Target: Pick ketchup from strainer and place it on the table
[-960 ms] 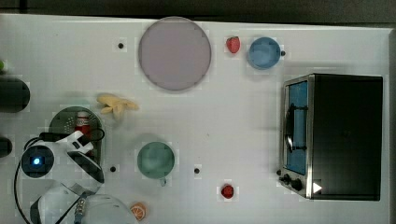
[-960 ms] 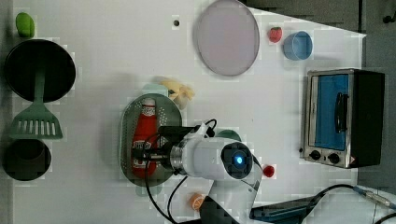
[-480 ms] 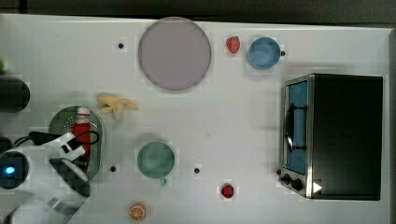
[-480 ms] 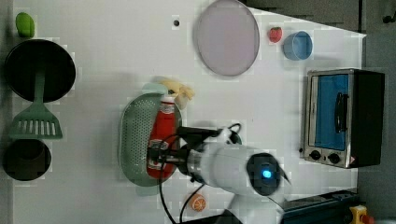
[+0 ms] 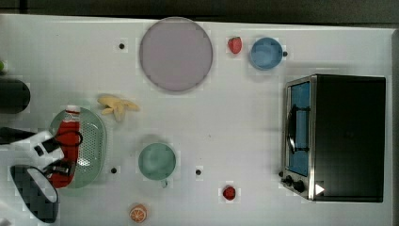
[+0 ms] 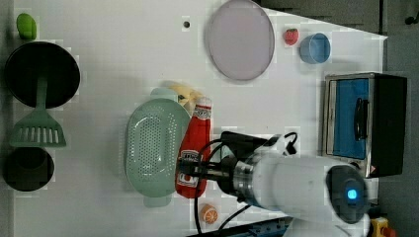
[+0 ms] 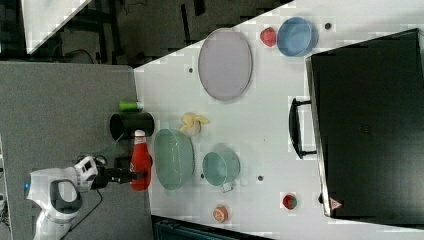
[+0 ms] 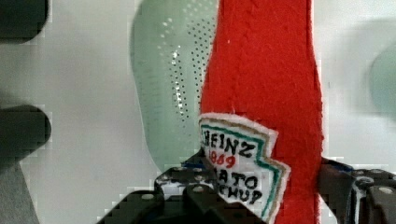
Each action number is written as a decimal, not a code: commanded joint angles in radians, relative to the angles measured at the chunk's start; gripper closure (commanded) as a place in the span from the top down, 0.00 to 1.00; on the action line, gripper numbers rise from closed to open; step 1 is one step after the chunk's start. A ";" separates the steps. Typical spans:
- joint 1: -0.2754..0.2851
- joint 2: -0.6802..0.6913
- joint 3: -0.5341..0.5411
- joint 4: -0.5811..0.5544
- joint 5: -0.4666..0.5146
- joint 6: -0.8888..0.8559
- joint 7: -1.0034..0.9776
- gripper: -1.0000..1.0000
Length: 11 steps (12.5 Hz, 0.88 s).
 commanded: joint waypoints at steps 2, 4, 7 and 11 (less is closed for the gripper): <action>-0.097 -0.032 -0.071 0.115 0.013 -0.154 -0.207 0.61; -0.119 -0.041 -0.124 0.159 0.012 -0.199 -0.261 0.61; -0.146 -0.042 -0.215 0.195 0.012 -0.200 -0.277 0.61; -0.175 -0.045 -0.357 0.203 0.009 -0.200 -0.372 0.61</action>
